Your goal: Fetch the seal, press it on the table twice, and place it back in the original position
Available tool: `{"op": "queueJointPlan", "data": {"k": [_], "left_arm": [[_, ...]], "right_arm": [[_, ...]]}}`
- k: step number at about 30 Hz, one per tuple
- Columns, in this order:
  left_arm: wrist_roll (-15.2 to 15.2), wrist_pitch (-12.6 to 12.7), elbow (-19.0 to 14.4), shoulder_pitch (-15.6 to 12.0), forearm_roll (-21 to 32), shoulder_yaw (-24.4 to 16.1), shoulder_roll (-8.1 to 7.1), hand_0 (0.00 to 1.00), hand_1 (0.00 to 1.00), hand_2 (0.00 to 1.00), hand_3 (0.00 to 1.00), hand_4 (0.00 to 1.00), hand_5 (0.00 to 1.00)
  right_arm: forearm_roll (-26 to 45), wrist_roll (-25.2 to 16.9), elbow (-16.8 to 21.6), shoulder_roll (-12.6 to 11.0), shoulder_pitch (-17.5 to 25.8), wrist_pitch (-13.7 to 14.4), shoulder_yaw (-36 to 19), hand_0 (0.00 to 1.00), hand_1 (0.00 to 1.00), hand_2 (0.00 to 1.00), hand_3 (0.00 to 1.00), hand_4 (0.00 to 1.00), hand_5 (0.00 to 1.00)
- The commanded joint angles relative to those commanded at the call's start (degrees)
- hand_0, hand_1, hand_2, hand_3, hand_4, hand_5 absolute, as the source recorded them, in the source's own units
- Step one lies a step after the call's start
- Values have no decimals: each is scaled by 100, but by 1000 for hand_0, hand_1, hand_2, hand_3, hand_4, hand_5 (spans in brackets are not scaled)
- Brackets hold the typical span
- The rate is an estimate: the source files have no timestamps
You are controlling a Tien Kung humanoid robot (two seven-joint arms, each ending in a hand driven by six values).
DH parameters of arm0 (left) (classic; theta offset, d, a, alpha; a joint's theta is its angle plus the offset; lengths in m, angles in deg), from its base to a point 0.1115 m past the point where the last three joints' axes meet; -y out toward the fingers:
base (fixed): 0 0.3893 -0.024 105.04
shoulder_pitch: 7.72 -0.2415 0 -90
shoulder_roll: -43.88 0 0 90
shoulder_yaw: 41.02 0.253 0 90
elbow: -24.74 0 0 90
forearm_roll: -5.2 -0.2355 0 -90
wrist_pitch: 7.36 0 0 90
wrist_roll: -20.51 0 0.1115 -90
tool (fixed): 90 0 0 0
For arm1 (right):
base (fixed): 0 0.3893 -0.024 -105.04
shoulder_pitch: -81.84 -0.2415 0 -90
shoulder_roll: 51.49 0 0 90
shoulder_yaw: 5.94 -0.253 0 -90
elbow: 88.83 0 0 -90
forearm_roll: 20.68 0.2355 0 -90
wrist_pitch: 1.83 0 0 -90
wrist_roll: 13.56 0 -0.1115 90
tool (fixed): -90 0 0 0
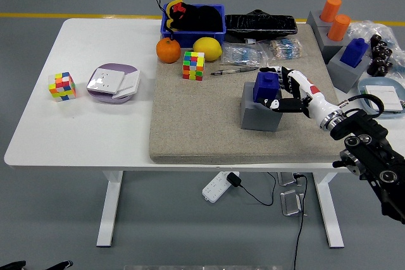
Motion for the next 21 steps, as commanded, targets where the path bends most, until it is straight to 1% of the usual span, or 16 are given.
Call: {"op": "queueJointPlan", "data": {"k": [4,5,9,10,13,16,17,21], "left_arm": [[-9,-2,-1,4,-32,-18,-5,813,786,764,800,683,420],[-8,-2,-1,4,-34,-19,-7,813,786,764,801,685,422],[-10,0,-2,2,-37,-21,-15,813,786,764,801,685,422],[-10,0,-2,2,-37,-22,-15,813,785,763,801,685,421],[-25,0,-1,-16,-74,-49,-22,813,785,763,801,685,421],[-31,1,-2,-22,-95,-61,-26,813,785,763,801,685,421],[-29,1,-3,-21,-92,-56,-27,813,785,763,801,685,421],[-15,4,-8,-11,-66,-29,-29,813,785,763,801,685,421]], "right_arm": [[37,-81,-77,9,-46,112,115,746,684,699,727,772,2],[53,-96,-87,12,-48,134,134,691,619,645,695,706,2],[113,-149,-87,18,-41,219,191,691,619,645,695,706,2],[115,-150,-86,19,-40,222,193,630,527,539,603,653,2],[158,-186,7,13,-9,317,247,630,527,539,603,653,2],[177,-191,94,2,12,354,266,630,527,539,603,653,2],[181,-189,121,-3,19,359,264,570,460,471,516,641,2],[185,-169,234,-27,38,377,234,570,460,471,516,641,2]]}}
